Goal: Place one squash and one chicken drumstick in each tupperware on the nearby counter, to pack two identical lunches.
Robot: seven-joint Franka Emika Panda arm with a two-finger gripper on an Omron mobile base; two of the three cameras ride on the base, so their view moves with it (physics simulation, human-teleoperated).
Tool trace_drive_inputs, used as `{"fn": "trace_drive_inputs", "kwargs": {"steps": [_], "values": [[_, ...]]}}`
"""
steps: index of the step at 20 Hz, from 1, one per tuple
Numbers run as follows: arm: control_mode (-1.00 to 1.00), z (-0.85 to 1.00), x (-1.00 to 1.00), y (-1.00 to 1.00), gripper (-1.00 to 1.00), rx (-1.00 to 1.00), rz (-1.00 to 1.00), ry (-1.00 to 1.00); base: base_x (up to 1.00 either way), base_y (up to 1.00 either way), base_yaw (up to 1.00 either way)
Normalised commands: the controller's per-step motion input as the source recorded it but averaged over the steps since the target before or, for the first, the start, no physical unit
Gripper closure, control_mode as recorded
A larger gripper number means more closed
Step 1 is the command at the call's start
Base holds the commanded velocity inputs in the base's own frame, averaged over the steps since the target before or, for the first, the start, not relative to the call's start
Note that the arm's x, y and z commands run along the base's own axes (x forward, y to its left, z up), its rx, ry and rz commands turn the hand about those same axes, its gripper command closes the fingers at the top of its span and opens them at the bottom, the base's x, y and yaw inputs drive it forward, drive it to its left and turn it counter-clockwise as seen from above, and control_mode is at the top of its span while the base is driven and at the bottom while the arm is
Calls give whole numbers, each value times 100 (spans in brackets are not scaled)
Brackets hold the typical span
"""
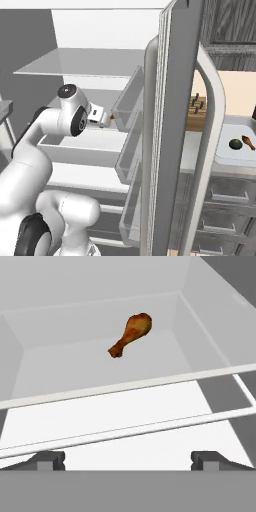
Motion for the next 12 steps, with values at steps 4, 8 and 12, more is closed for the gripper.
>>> {"fn": "trace_drive_inputs", "kwargs": {"steps": [4, 8, 12], "values": [[-100, -16, 29, 0, -100, 0, 0, 0, 0, 0, 0], [-100, -7, 32, 0, -100, 0, 0, 0, 0, 0, 0], [-100, -10, 45, 0, -100, 0, -2, 0, 0, 0, 0]]}}
